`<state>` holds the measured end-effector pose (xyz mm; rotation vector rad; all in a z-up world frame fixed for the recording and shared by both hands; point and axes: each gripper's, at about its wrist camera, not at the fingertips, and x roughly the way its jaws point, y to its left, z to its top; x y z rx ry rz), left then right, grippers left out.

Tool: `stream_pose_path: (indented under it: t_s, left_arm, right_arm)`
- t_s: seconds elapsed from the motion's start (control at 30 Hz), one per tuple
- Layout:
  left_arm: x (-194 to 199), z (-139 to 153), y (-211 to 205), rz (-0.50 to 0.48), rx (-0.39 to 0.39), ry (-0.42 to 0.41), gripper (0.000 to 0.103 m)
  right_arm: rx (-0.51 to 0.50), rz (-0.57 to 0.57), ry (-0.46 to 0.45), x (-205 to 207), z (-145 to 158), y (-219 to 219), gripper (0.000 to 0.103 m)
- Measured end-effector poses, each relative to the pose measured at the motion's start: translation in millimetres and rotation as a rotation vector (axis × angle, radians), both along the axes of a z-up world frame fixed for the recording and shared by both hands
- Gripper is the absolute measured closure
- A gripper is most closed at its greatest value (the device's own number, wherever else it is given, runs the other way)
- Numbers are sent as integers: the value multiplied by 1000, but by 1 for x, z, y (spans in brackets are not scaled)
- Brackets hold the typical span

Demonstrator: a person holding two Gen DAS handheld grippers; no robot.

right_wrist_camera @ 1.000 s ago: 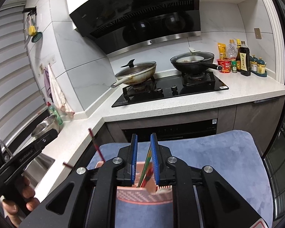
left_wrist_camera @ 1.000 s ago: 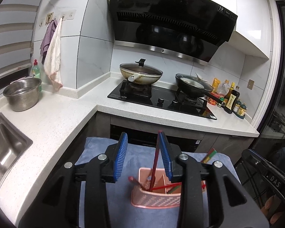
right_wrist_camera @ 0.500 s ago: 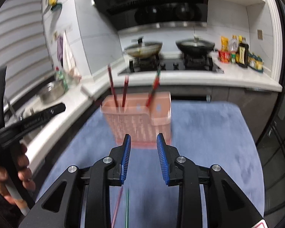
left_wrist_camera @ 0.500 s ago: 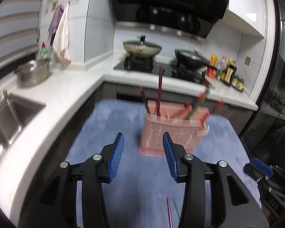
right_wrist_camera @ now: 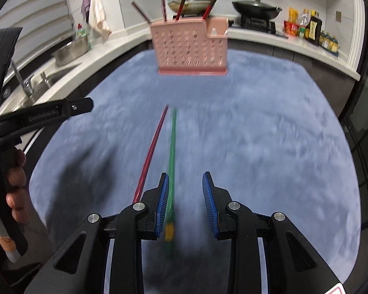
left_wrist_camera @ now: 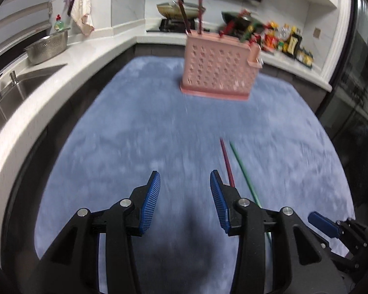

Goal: Organize utensils
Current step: 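Move both open tools back over the last dark red and green chopsticks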

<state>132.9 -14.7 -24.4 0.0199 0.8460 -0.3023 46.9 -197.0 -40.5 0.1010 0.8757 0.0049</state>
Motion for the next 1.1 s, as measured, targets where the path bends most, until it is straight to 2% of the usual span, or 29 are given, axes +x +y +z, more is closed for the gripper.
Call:
stream_pose_path:
  t_s: [0.2,0.3,0.47,0.83,1.1]
  left_arm:
    - [-21,-23,-1,-16,7,69,63]
    - [-29,-33,0,-13,38,77,63]
    - [-34,-43,5,4,44,107,63]
    - [-39,-53,3,-8,60,132,63]
    - [-42,-59,2,-14,66,154,62]
  right_arm:
    - [-26,30,37,-14,-20,17,74]
    - [-21,37,52,-18,-27,22,74]
    - [-9,36,66,-17,-33,25,74]
    - [8,20,91,-16,-43,24,74]
    - [21,13,104,-16,-48,21,78]
